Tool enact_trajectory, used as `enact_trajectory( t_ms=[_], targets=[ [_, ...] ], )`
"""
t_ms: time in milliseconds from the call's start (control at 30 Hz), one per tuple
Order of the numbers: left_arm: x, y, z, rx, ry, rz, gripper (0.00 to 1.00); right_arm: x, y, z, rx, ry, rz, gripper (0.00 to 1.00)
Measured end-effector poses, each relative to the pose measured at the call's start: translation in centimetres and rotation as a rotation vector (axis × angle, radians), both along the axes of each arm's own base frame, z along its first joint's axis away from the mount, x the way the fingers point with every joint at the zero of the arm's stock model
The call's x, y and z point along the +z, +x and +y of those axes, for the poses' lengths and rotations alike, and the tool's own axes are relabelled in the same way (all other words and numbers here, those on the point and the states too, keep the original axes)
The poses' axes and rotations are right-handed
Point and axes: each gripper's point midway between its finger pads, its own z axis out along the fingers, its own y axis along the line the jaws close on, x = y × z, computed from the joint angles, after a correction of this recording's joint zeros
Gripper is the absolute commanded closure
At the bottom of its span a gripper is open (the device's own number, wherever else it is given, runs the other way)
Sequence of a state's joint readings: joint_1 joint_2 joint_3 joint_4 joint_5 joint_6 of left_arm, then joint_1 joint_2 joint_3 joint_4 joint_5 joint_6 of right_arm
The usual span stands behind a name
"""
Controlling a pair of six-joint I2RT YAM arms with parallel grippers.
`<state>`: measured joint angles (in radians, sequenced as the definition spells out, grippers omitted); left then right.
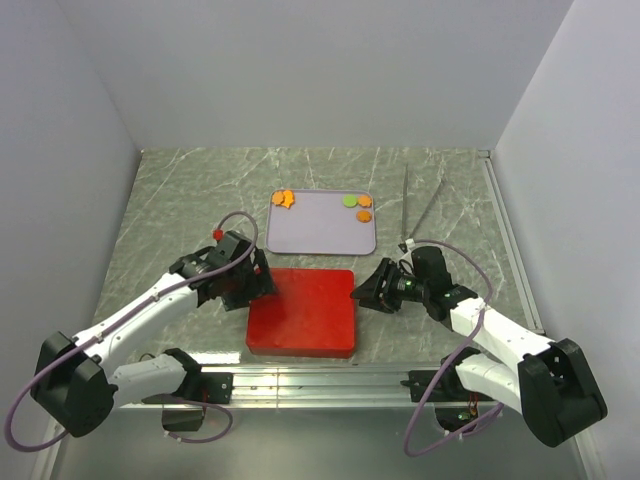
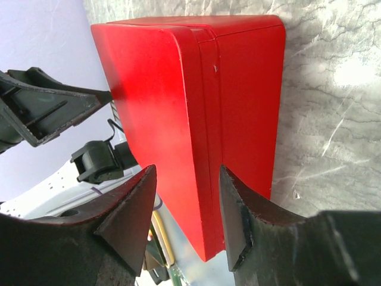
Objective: Pack the cookies
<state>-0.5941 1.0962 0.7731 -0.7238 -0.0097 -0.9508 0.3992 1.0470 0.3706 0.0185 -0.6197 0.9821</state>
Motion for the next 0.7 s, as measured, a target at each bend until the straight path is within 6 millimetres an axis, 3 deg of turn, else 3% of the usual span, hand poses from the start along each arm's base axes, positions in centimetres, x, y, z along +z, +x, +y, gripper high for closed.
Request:
enact_trajectory(
  t_ms=[433,700],
  targets=[
    [-0.5,0.1,-0.8,-0.024,0.020,0.008,0.16,-0.3,-0.2,-0.7,0.008,-0.060,-0.015,0.46],
    [-0.6,0.2,-1.0,-0.026,0.021,0.009,0.16,3.6,1.3,-1.2,-0.001,-0.101,-0.164,0.47]
  ],
)
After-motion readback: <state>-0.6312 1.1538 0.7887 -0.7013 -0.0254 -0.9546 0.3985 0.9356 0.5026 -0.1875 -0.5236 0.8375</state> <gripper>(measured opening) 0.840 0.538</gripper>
